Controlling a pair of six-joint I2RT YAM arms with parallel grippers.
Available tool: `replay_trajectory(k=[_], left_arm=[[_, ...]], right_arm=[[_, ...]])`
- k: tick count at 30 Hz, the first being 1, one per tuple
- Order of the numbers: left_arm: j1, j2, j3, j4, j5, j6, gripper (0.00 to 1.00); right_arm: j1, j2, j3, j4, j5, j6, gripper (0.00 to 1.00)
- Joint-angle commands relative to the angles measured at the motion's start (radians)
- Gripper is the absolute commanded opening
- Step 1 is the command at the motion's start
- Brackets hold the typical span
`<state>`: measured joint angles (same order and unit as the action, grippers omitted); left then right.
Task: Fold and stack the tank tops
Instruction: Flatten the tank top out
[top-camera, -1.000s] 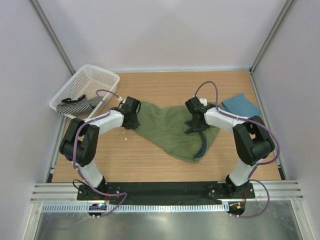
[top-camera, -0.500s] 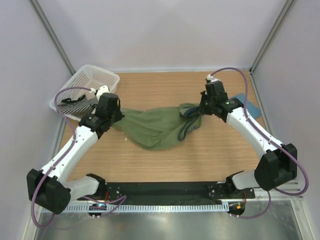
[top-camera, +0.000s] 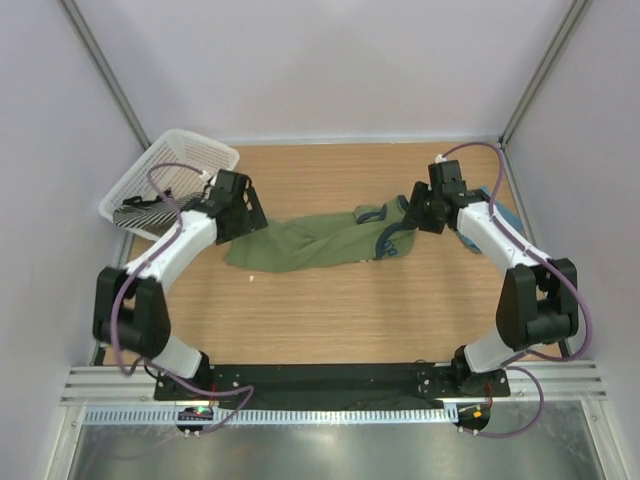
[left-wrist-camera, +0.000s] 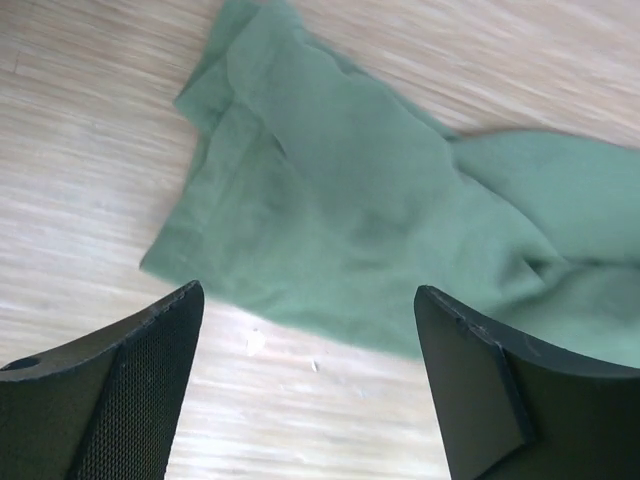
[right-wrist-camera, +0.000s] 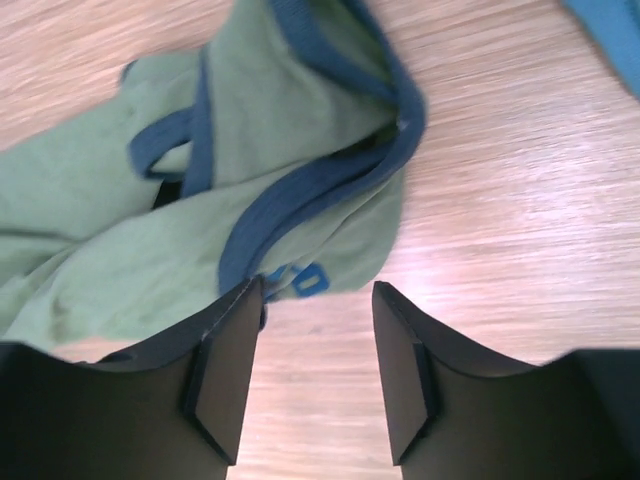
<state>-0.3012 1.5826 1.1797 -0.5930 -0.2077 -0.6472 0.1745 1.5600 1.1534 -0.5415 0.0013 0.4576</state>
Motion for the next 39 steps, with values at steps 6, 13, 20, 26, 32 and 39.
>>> replay_trajectory(k=[6, 13, 20, 26, 32, 39], left_arm=[[-0.003, -0.364, -0.322, 0.269, 0.015, -0.096, 1.0], [0.027, -0.374, -0.382, 0.25, -0.019, -0.175, 1.0], [0.027, -0.343, -0.397, 0.242, 0.017, -0.164, 0.99], [0.027, -0.36, -0.413, 0.249, 0.044, -0.163, 0.99], [0.025, -0.372, -0.44, 0.262, 0.065, -0.155, 0.9], [0.025, -0.357, -0.474, 0.265, 0.067, -0.137, 0.75]], right_arm=[[0.118, -0.084, -0.086, 0.064, -0.149, -0.04, 0.38], [0.183, 0.012, -0.086, 0.104, -0.139, -0.034, 0.47], [0.206, 0.089, -0.096, 0.138, -0.115, -0.033, 0.42], [0.217, 0.118, -0.095, 0.146, -0.107, -0.03, 0.35], [0.217, 0.083, -0.141, 0.161, -0.089, -0.031, 0.16], [0.183, -0.018, -0.146, 0.104, -0.064, -0.03, 0.01]])
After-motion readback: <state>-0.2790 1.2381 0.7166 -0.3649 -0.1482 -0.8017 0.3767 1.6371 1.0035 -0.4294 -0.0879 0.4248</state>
